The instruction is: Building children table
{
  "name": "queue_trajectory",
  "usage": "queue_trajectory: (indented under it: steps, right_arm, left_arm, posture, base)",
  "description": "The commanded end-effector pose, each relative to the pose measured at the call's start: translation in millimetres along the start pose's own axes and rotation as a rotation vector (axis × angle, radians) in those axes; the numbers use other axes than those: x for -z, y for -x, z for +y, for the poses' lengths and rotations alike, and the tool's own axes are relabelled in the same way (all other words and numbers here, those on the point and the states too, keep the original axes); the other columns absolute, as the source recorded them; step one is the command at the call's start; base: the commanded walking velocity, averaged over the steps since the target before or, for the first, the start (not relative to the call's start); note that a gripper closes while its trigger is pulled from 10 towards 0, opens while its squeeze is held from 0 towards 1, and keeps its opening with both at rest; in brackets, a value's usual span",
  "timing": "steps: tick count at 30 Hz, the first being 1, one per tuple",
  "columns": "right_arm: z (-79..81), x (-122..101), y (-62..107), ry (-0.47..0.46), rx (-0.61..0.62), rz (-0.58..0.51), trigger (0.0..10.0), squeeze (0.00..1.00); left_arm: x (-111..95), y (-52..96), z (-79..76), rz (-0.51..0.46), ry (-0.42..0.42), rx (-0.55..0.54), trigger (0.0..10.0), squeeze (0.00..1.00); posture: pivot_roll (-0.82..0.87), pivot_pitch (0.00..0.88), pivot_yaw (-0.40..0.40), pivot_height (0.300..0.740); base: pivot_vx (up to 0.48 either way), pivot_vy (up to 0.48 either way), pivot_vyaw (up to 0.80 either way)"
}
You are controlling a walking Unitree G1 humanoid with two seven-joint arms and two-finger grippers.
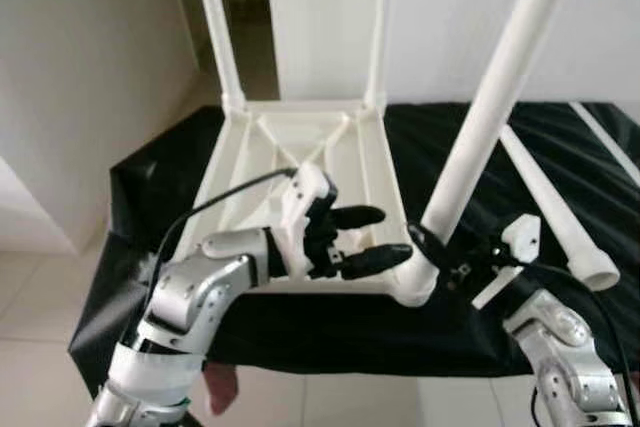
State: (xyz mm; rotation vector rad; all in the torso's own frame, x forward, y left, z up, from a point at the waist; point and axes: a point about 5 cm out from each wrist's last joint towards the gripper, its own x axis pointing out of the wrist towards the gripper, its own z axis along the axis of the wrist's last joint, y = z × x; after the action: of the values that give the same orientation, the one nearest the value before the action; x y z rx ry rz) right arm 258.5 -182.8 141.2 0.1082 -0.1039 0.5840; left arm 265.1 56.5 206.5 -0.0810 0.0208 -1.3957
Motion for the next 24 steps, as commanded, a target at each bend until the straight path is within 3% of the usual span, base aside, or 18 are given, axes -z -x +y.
queue_trajectory:
  steps: [1,6,13,24]
  right_arm:
    - [-6.2,39.0,16.0,-0.102,0.088,0.209,10.0,0.00]
    - [-5.1,36.8,14.3,-0.102,0.091,0.208,10.0,0.00]
    - [4.7,31.1,21.6,0.099,0.051,0.144,10.0,0.00]
    - [9.7,39.5,33.1,0.158,0.121,0.114,10.0,0.00]
  left_arm:
    - [-3.7,2.1,0.4,0.000,-0.016,-0.031,10.0,0.00]
    - [-3.9,1.9,0.2,-0.003,-0.015,-0.031,10.0,0.00]
    - [-4.8,1.8,1.3,-0.006,-0.017,-0.033,10.0,0.00]
    - [-4.8,1.0,1.2,-0.009,-0.016,-0.028,10.0,0.00]
  posture:
    - [0.02,0.000,0.040,0.740]
    - [0.02,0.000,0.040,0.740]
    - [0.02,0.000,0.037,0.740]
    - [0.01,0.000,0.047,0.740]
  base:
    - [0.000,0.000,0.00]
    - [0.000,0.000,0.00]
    - [0.000,0.000,0.00]
    - [0.000,0.000,0.00]
